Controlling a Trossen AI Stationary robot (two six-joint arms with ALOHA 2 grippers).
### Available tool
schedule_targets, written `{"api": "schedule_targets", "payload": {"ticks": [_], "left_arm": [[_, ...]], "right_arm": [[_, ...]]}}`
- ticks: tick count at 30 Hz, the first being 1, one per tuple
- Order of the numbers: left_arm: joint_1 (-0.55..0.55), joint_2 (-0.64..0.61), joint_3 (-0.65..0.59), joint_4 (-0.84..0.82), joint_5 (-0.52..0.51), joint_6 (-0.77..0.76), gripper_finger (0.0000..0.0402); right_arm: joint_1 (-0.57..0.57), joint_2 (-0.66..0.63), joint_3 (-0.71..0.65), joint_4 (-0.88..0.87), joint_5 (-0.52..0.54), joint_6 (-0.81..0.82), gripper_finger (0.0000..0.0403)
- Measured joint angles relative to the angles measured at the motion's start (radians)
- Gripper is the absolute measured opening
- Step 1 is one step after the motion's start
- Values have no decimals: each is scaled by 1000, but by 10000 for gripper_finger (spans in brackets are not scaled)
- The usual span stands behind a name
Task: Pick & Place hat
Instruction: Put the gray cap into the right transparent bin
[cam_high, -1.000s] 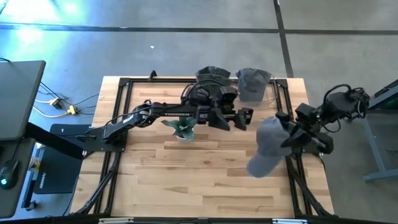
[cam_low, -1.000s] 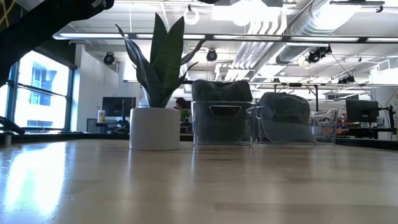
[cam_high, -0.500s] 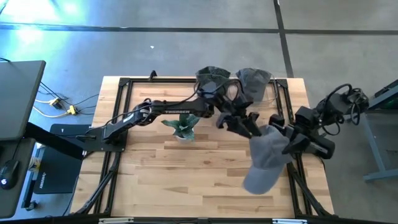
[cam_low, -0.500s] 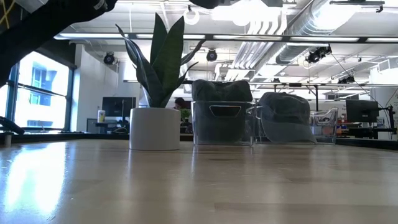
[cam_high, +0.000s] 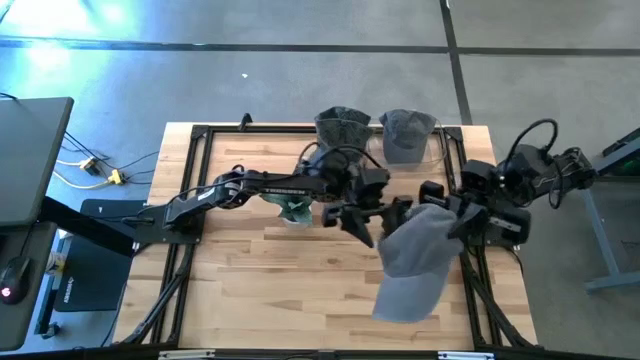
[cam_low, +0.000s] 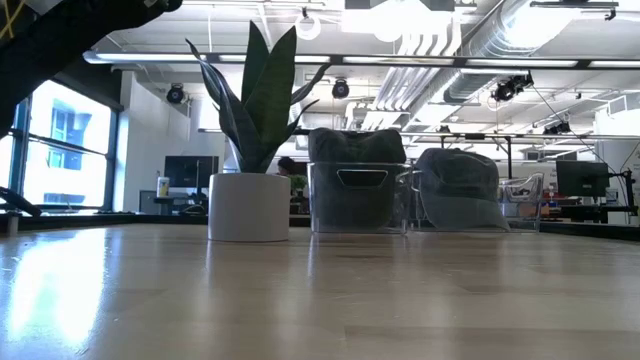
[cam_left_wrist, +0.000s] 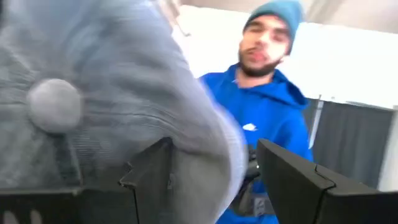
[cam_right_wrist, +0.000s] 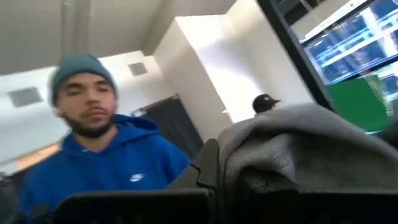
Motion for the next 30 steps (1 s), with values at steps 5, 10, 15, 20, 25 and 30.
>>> {"api": "schedule_targets", "payload": {"ticks": [5,10,15,20,25,30], "left_arm": [[6,-16,-1,213,-42,-146,230],[14,-33,0,206,-128,-147,230],[43,-40,0,110,-96,-147,230],[82,-39,0,-39,25,-131,218],[78,-21,1,-261,99,15,195],[58,-18,0,-418,44,229,170]], "right_arm": [[62,-49,0,-33,-15,53,6],[106,-66,0,-122,-14,48,3],[107,-55,0,-144,-3,42,5],[106,-27,0,-56,-3,-24,4],[67,37,0,206,-11,-111,3],[5,113,0,511,-10,-144,5]]}}
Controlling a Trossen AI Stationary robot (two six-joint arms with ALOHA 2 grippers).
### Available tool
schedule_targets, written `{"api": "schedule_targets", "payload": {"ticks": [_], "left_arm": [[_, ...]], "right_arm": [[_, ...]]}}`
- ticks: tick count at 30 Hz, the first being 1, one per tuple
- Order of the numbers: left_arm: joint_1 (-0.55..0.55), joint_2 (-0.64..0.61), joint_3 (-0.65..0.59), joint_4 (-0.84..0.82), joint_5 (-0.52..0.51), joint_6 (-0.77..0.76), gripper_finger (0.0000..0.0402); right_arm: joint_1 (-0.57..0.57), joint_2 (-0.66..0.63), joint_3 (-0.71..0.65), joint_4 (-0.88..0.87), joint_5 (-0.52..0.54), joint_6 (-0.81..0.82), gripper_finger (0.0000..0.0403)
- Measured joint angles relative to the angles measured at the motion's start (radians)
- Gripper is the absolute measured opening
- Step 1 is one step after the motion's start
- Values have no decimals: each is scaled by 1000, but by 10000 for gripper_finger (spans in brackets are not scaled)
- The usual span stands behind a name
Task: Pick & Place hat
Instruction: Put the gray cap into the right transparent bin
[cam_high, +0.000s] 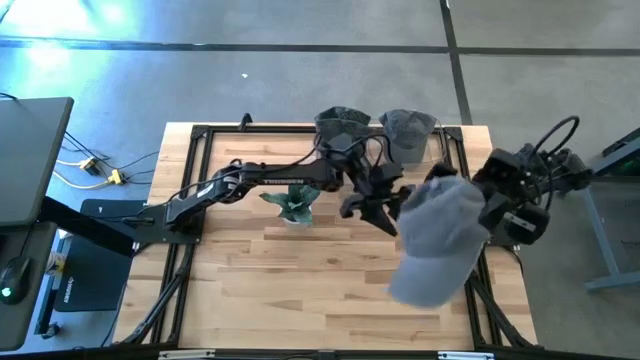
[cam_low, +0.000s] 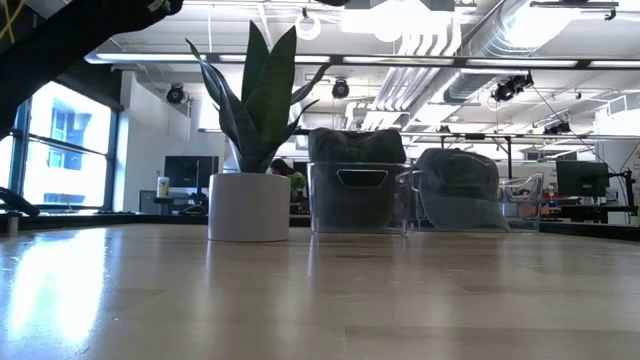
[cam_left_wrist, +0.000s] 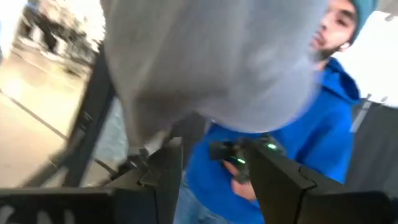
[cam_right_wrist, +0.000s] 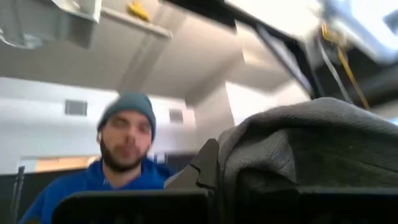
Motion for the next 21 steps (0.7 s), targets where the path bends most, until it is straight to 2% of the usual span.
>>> {"api": "schedule_targets", "payload": {"ticks": [5,8,16,21], "left_arm": [[-22,0,0,-23,-85,97,144],[-28,0,0,25,-123,93,126],[-9,0,0,336,-158,-102,75],[11,0,0,498,-220,-228,49]], "right_arm": [[-68,33,0,80,58,35,3],[-99,33,0,59,32,96,5],[-58,-10,0,11,-116,265,3],[-9,-60,0,-222,-123,271,6]]}}
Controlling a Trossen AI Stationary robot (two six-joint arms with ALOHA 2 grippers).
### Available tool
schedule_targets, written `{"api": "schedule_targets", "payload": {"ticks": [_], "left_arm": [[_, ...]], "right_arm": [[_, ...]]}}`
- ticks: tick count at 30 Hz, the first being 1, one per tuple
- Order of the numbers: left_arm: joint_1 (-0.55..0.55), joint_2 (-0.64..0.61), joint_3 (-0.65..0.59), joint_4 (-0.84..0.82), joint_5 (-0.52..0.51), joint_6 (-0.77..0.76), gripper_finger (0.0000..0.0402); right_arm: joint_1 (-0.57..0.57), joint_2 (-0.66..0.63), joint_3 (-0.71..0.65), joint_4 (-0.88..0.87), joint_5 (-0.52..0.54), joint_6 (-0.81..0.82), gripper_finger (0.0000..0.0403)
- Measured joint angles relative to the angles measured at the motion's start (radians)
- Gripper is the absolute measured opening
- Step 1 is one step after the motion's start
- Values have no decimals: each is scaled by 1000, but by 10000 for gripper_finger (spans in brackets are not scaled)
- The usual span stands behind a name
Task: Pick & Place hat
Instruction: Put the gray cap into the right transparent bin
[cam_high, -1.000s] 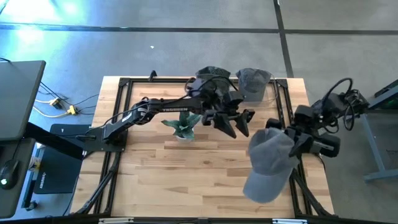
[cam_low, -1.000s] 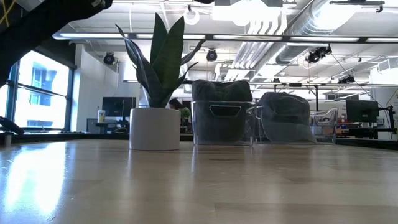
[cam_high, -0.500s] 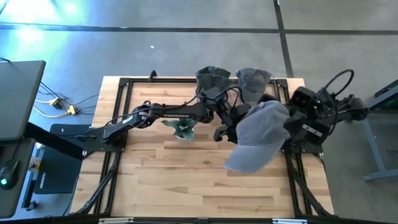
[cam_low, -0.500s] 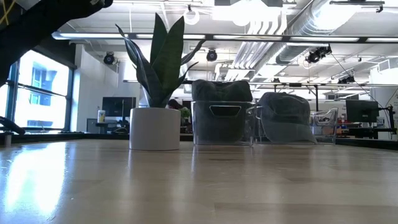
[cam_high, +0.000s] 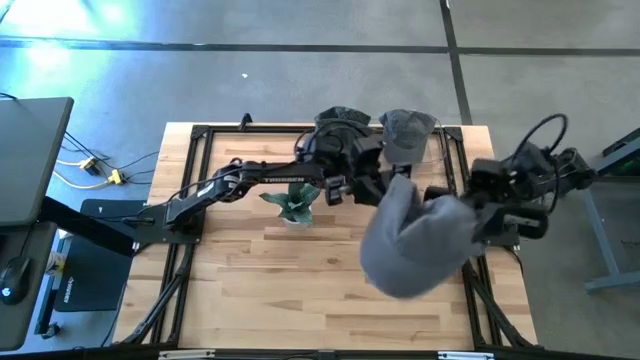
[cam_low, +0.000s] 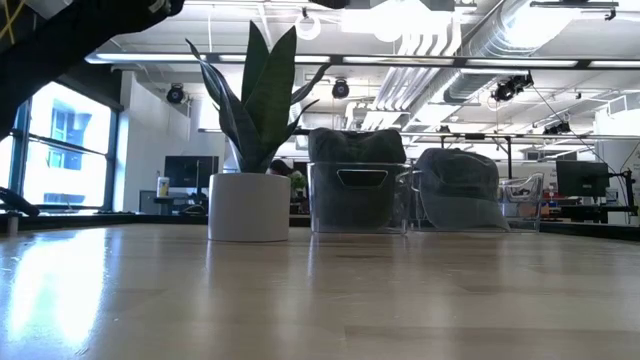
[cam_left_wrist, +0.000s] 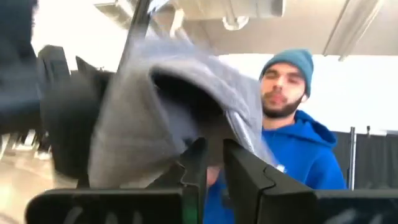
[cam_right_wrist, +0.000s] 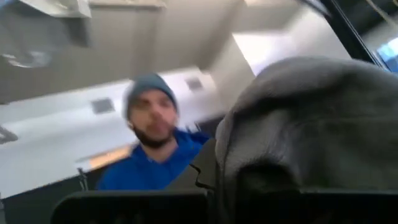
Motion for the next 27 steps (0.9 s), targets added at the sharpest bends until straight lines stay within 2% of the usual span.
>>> {"api": "schedule_targets", "payload": {"ticks": [7,16,19,24,27], "left_arm": [[3,0,0,73,-15,-106,31],[2,0,0,133,-4,-223,28],[1,0,0,95,-3,-223,28],[-13,0,0,-118,29,-185,28],[-25,0,0,-151,-3,-164,32]], "right_arm": [[14,-43,0,-348,27,-3,6],[13,-125,0,-571,97,-11,3],[14,-142,0,-597,121,-30,8],[14,-171,0,-599,124,-37,4],[14,-193,0,-637,146,-37,4]]}}
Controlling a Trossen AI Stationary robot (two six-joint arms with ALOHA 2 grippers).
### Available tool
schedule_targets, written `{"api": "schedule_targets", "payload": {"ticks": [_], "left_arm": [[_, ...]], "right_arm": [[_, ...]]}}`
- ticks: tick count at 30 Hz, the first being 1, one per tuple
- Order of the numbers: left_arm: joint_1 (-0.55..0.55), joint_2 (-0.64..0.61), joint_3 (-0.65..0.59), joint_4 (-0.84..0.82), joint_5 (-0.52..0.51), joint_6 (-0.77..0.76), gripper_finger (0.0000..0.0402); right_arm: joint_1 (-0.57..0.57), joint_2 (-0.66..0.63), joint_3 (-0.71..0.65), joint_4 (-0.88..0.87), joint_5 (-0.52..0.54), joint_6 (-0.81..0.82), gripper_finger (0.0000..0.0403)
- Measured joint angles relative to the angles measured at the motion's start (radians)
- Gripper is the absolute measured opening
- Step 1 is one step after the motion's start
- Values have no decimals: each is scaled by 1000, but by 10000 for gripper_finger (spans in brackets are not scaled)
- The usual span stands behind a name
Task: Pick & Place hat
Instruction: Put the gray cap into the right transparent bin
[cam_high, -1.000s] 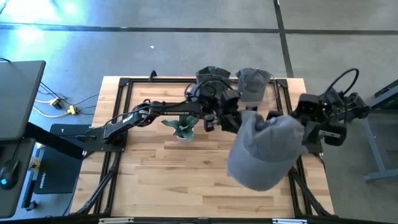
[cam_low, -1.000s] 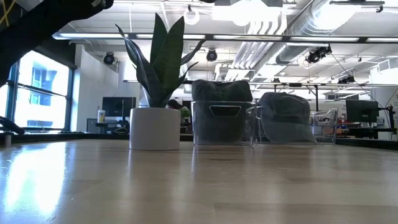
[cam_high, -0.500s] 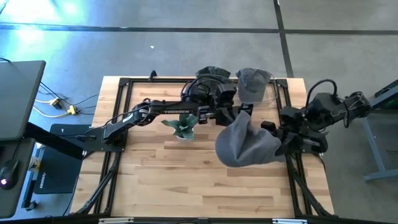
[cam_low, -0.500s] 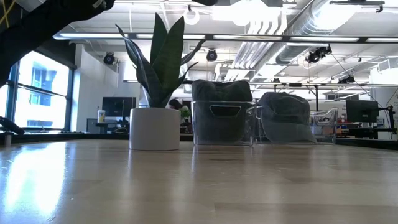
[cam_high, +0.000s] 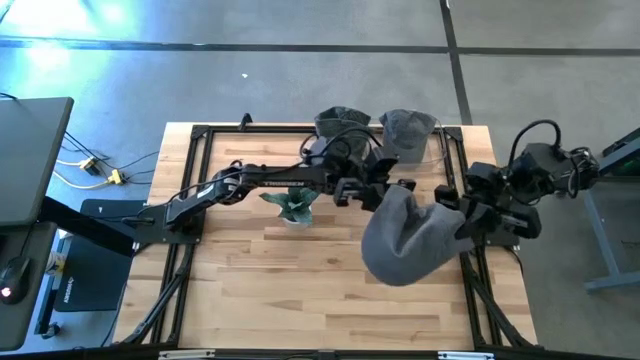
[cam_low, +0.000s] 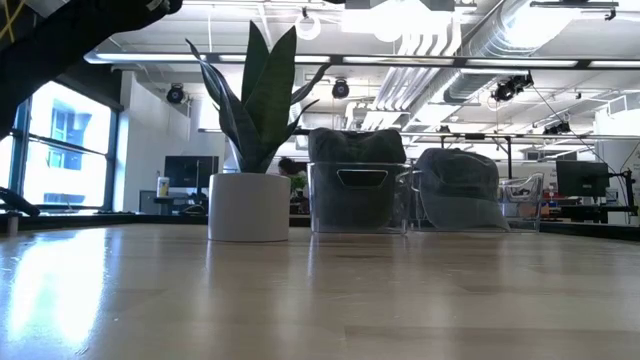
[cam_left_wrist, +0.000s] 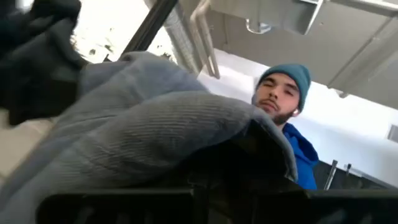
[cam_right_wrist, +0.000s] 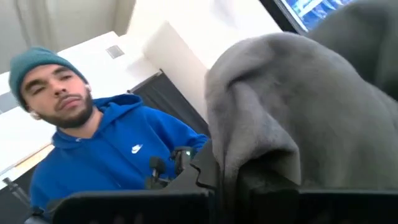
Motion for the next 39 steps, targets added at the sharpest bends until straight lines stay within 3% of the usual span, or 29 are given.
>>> {"api": "schedule_targets", "payload": {"ticks": [4,8,14,18,21,25,39], "left_arm": [[1,0,0,32,-1,-28,67],[2,0,0,78,10,-101,136],[2,0,0,78,101,-168,247],[8,1,0,78,154,-193,285],[10,1,0,89,129,-173,289],[8,1,0,140,-1,-83,276],[9,1,0,190,-171,17,185]], "right_arm": [[0,-25,0,-94,26,0,4],[0,-38,0,-171,45,-1,3],[-1,-61,0,-231,46,-4,5],[-1,-80,0,-250,52,-19,4],[-1,-91,0,-257,71,-26,6],[0,-94,0,-287,76,-78,5],[0,-90,0,-347,142,-264,18]]}}
